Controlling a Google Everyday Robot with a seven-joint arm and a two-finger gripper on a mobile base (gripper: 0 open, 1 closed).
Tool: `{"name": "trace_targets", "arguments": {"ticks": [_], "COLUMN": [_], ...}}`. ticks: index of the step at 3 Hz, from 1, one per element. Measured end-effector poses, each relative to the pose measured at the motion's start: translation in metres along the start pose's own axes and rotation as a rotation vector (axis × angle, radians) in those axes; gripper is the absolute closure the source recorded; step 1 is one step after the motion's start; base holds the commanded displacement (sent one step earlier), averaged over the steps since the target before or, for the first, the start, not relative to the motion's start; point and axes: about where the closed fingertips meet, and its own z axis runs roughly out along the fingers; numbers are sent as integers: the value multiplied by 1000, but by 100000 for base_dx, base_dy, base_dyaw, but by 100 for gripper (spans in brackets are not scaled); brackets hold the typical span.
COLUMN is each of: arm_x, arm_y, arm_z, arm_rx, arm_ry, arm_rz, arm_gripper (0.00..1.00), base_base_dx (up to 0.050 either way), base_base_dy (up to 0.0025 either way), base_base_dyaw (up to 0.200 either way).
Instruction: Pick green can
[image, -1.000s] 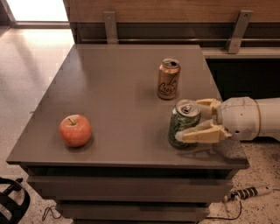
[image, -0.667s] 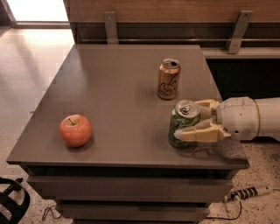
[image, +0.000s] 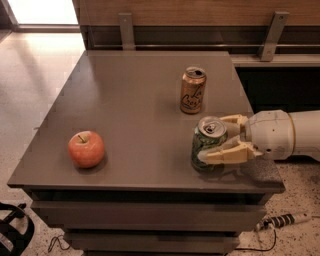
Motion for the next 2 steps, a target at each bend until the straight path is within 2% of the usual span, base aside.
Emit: {"name": "trace_targets", "arguments": {"ticks": [1,2], "arm_x": [0,-16], "arm_y": [0,-7], "arm_z": [0,-1], "arm_rx": [0,-14], "arm_ry": [0,1], "arm_rz": [0,-13], "arm_gripper": [100,100], "base_base_dx": [0,0], "base_base_dy": [0,0], "base_base_dyaw": [0,0]}}
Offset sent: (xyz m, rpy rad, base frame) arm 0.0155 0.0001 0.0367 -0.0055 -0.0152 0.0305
